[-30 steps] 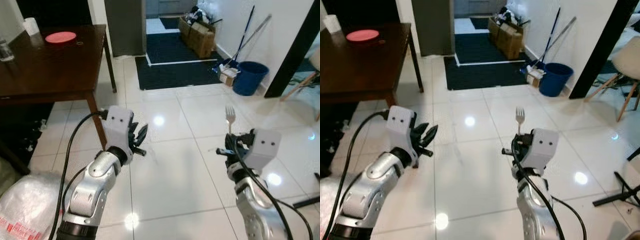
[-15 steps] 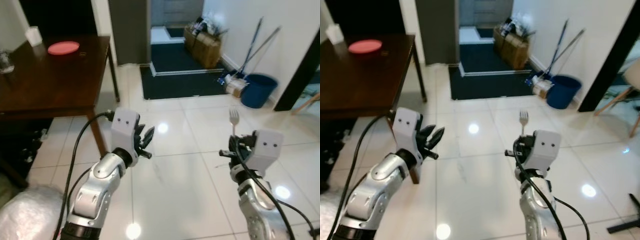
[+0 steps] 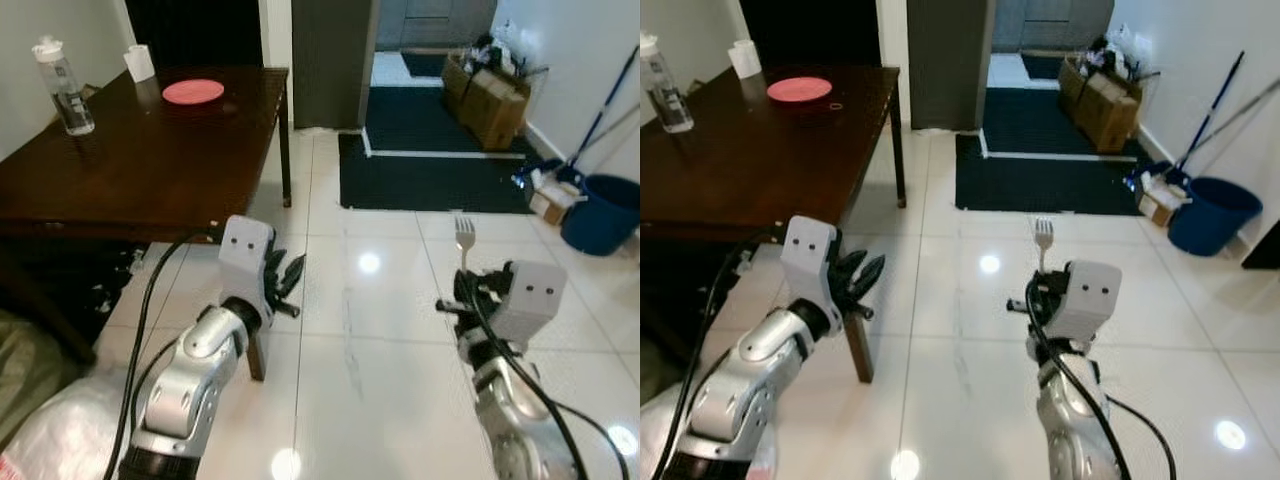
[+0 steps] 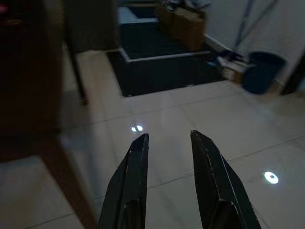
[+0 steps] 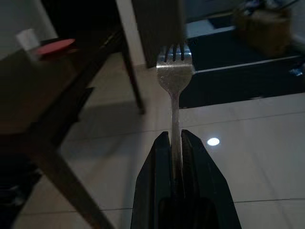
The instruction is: Setting the table
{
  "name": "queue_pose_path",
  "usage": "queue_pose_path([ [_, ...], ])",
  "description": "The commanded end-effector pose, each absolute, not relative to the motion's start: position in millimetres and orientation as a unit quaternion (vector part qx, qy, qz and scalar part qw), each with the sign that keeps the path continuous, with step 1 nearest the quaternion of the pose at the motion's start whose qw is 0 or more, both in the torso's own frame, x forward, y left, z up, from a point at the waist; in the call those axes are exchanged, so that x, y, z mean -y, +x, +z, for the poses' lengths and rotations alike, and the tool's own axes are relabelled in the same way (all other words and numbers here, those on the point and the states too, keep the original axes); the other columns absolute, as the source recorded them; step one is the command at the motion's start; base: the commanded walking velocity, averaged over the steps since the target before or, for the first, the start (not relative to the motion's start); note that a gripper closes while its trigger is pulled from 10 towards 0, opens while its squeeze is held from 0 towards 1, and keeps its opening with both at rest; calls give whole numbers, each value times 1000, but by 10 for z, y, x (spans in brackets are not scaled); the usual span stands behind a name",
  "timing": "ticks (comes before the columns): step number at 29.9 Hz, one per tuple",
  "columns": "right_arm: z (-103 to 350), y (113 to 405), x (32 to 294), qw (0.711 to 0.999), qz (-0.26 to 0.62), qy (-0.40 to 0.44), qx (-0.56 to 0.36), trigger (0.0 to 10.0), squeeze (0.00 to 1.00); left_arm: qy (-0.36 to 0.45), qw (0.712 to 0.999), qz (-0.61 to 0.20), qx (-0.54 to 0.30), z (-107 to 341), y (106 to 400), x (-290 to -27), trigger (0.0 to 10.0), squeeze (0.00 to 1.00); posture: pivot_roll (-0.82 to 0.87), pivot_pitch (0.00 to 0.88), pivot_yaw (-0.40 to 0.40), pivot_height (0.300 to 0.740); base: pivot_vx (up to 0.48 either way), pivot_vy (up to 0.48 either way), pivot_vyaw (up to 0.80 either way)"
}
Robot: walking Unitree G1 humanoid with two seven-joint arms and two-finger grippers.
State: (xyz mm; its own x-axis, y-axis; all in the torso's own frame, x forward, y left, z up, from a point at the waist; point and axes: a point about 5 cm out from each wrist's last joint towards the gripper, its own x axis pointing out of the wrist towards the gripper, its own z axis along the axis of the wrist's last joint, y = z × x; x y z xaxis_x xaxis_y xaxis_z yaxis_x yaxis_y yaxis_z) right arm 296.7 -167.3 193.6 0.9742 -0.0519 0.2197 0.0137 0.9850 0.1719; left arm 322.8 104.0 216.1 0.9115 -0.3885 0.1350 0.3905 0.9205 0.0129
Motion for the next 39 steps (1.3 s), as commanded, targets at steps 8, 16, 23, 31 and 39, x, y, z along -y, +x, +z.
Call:
queue_pose_path([
  [8, 1923, 2951, 1769, 990, -34, 81, 113, 10000, 0, -8, 977, -206, 59, 2112, 3222, -992, 10000, 0, 31, 99, 108, 740, 480, 0, 0],
  [16, 1921, 2949, 1774, 989, -36, 87, 113, 10000, 0, -8, 976, -209, 59, 2112, 3224, -982, 10000, 0, 28, 94, 111, 740, 480, 0, 0],
  [23, 1917, 2949, 1780, 989, -36, 89, 111, 10000, 0, -9, 976, -210, 59, 2112, 3225, -974, 10000, 0, 27, 93, 111, 740, 480, 0, -98],
  [31, 1914, 2947, 1779, 989, -36, 91, 109, 10000, 0, -9, 976, -210, 59, 2110, 3226, -975, 10000, 0, 27, 97, 111, 740, 480, 0, -680],
  [39, 1908, 2942, 1781, 989, -37, 89, 108, 10000, 0, -8, 976, -210, 58, 2107, 3226, -977, 10000, 0, 27, 97, 111, 740, 480, 0, -123],
])
